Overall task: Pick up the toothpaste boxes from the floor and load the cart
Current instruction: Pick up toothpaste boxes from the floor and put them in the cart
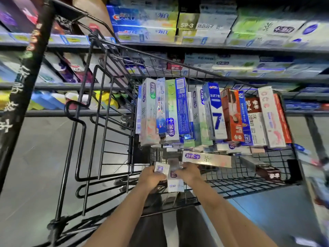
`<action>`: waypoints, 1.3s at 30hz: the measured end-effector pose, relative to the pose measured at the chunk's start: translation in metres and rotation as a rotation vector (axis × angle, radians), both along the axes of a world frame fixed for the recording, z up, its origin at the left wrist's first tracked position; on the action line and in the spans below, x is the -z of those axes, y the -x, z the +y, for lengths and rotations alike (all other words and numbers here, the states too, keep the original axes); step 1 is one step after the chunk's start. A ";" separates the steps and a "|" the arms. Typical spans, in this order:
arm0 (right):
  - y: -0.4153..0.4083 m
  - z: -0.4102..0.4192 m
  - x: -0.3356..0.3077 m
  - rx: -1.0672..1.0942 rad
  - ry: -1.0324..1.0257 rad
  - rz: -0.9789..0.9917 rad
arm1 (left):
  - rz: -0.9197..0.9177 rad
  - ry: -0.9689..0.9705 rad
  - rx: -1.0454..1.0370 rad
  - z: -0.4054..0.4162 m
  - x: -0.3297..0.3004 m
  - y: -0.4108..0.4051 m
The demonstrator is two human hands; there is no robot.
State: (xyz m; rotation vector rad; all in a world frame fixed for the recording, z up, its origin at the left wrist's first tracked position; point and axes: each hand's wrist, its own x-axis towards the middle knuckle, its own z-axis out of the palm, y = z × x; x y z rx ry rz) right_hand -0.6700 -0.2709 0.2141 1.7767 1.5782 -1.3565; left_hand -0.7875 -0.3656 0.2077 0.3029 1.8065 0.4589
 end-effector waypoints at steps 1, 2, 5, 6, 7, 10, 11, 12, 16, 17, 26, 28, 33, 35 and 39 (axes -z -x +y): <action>0.000 0.000 -0.006 0.012 0.004 0.044 | 0.016 -0.014 -0.005 0.000 -0.003 0.001; -0.001 0.001 -0.012 0.039 0.002 0.099 | 0.045 -0.028 0.001 0.001 -0.010 0.003; -0.012 0.007 -0.029 0.101 -0.062 0.209 | 0.082 -0.066 0.016 0.009 -0.031 0.005; -0.017 0.010 -0.038 0.124 -0.092 0.238 | 0.078 -0.092 0.048 0.015 -0.043 0.004; -0.023 0.014 -0.048 0.139 -0.119 0.260 | 0.074 -0.128 0.092 0.021 -0.051 0.003; -0.050 0.027 -0.076 0.170 -0.203 0.310 | 0.107 -0.209 0.225 0.050 -0.029 0.000; -0.062 0.033 -0.085 0.183 -0.239 0.323 | 0.127 -0.248 0.253 0.066 -0.039 -0.007; -0.075 0.039 -0.096 0.191 -0.278 0.339 | 0.152 -0.293 0.299 0.083 -0.065 -0.018; -0.152 0.070 -0.141 0.150 -0.481 0.295 | 0.375 -0.463 0.621 0.151 -0.174 -0.087; -0.178 0.079 -0.152 0.141 -0.549 0.258 | 0.433 -0.510 0.726 0.169 -0.187 -0.107; -0.474 0.093 -0.200 0.227 -0.900 -0.137 | 0.798 -0.852 1.417 0.272 -0.239 -0.379; -0.537 0.076 -0.199 0.297 -0.905 -0.206 | 0.799 -0.907 1.492 0.280 -0.238 -0.441; -0.664 0.027 -0.184 0.491 -0.770 -0.340 | 0.747 -0.952 1.648 0.284 -0.223 -0.573; -0.702 0.014 -0.175 0.578 -0.712 -0.372 | 0.768 -0.939 1.738 0.285 -0.215 -0.616; -0.761 0.002 -0.156 0.742 -0.660 -0.384 | 0.726 -0.893 1.872 0.300 -0.196 -0.694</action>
